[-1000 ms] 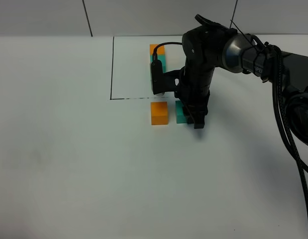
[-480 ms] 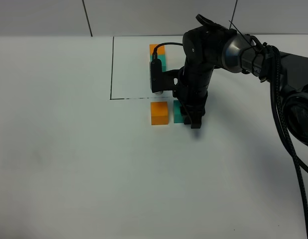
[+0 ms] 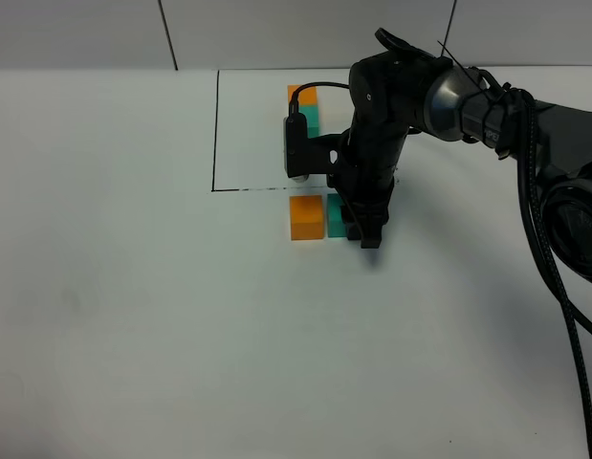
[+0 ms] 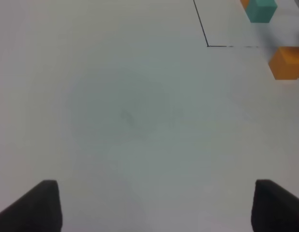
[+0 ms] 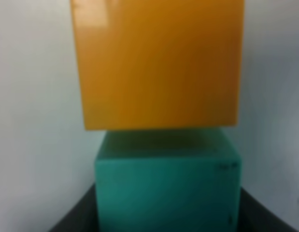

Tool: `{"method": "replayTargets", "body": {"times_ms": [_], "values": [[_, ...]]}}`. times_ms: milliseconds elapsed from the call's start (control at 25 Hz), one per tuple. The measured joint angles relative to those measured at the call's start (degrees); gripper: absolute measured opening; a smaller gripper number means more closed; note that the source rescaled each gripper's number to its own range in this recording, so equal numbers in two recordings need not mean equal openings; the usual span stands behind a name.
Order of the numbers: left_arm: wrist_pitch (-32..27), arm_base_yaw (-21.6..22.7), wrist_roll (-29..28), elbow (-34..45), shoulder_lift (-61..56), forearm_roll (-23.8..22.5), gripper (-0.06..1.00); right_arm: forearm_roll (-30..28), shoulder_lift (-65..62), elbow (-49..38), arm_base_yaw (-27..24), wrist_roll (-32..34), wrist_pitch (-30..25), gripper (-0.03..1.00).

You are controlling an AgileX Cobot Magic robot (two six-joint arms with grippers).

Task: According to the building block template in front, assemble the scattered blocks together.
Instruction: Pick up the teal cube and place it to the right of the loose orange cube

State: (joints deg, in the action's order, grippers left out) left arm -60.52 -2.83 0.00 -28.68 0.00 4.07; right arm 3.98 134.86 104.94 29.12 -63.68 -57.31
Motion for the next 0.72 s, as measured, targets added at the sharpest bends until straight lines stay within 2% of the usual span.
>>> {"method": "replayTargets", "body": {"times_ms": [720], "values": [[0.0, 0.0, 0.0, 0.0, 0.0, 0.0, 0.67, 1.8, 0.9, 0.4, 0.4, 0.0, 0.3, 0.0]]}}
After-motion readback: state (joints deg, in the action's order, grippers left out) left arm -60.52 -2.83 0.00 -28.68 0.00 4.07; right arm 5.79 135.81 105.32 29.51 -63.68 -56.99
